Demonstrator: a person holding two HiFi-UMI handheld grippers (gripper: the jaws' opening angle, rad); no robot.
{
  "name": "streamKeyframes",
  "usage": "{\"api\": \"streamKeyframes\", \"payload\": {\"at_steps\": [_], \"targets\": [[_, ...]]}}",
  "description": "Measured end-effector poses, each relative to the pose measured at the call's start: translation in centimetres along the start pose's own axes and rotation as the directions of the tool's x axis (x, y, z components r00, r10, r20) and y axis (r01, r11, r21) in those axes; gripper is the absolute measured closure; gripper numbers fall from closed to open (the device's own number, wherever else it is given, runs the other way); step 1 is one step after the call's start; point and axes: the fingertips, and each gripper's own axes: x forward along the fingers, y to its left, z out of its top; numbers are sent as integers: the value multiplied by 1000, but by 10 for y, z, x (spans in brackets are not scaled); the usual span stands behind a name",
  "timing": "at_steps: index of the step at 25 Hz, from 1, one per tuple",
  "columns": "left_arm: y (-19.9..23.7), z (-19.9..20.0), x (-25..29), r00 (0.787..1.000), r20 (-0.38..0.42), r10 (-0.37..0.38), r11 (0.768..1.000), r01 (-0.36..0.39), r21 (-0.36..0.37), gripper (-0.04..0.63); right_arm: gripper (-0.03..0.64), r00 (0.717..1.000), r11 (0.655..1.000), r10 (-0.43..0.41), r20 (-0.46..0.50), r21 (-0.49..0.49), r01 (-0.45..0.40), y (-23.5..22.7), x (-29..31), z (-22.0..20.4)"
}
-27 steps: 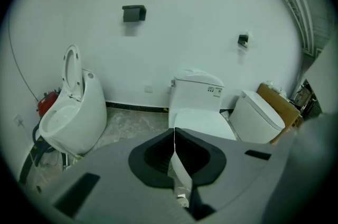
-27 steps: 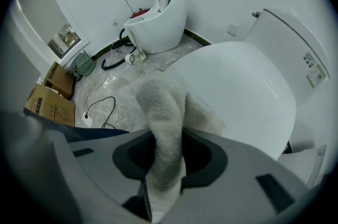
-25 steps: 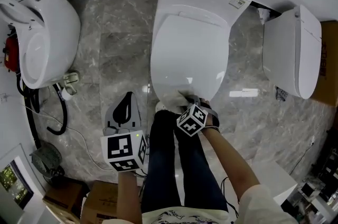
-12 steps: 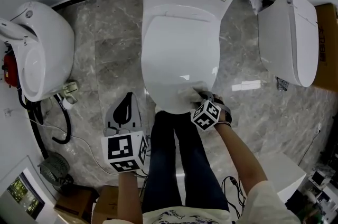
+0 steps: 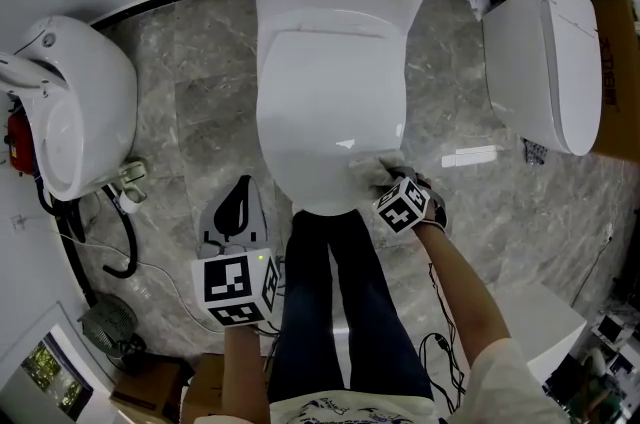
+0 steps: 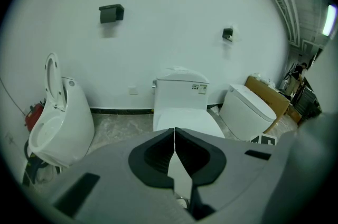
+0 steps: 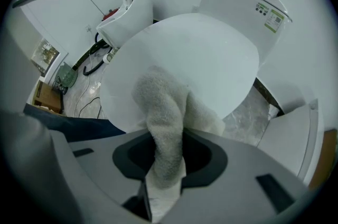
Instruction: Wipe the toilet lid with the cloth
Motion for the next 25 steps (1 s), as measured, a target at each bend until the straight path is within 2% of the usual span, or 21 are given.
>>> {"api": "streamKeyframes", "payload": {"at_steps": [5,11,17,21,25], "targets": [[-9,4,3,1000,4,-9,1000,9,12,586,508,1000,1000,8,7,14,-8,-3,0,-2],[-19,5,3,1000,5,-17,1000,16,26,586,508,996,992,44,73,114,-52,-6,-5,-1],[-23,20,-10,999,31,-14,1000,14,25,586,511,983,977,-7,182,212,-32,-19,-42,4],[-24,54,-32,996,83,-7,1000,6,7,586,511,957,948,-72,283,318,-22,-27,-103,14],[-27,93,-59,989,149,-4,1000,4,2,586,511,889,904,-156,430,424,-46,-40,-182,47]]}}
